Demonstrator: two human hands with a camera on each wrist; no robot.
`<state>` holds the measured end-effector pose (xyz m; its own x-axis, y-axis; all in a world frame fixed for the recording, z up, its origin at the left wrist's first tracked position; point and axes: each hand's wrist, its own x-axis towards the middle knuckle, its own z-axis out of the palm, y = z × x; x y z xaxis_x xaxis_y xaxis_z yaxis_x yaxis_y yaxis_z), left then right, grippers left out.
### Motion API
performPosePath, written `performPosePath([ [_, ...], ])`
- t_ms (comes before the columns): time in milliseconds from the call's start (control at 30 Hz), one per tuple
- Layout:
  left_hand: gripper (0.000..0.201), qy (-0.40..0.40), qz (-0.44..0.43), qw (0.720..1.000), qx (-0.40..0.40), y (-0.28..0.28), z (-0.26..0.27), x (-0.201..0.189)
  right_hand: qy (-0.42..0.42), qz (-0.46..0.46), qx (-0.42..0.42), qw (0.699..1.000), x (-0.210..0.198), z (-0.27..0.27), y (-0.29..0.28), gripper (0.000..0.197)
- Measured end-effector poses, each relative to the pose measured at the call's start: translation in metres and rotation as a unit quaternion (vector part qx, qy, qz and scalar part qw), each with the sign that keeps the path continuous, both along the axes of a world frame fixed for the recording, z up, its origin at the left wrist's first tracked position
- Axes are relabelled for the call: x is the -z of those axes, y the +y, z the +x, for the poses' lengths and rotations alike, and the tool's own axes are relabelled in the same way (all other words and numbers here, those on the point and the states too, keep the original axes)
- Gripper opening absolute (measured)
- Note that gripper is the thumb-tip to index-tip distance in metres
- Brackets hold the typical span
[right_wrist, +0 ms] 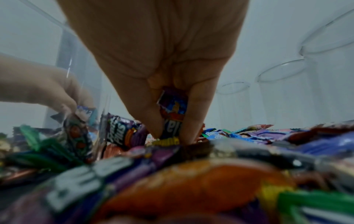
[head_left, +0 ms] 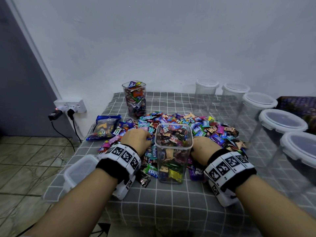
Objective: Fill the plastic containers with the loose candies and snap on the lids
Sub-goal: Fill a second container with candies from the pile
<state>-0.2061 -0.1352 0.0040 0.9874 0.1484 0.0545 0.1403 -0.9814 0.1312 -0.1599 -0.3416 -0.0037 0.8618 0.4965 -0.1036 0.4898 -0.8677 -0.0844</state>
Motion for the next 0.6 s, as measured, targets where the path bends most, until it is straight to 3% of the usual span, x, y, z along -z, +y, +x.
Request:
performPosePath([
  [167,0.023,-0.045,-0.033,0.998,-0.003,0.002,-0.001,0.002,-0.022,0.052,0.022,0.998,-0.004,-0.002,-0.003,0.018],
  [367,0.022,-0.121,-0.081,0.989,-0.014,0.003,-0.007,0.0,-0.068,0.114,0.039,0.99,-0.01,-0.003,-0.012,0.024],
  [600,0.022,-0.165,-0.121,0.979,-0.02,0.004,-0.013,-0.004,-0.16,0.275,0.052,0.947,-0.041,-0.017,-0.021,0.017],
])
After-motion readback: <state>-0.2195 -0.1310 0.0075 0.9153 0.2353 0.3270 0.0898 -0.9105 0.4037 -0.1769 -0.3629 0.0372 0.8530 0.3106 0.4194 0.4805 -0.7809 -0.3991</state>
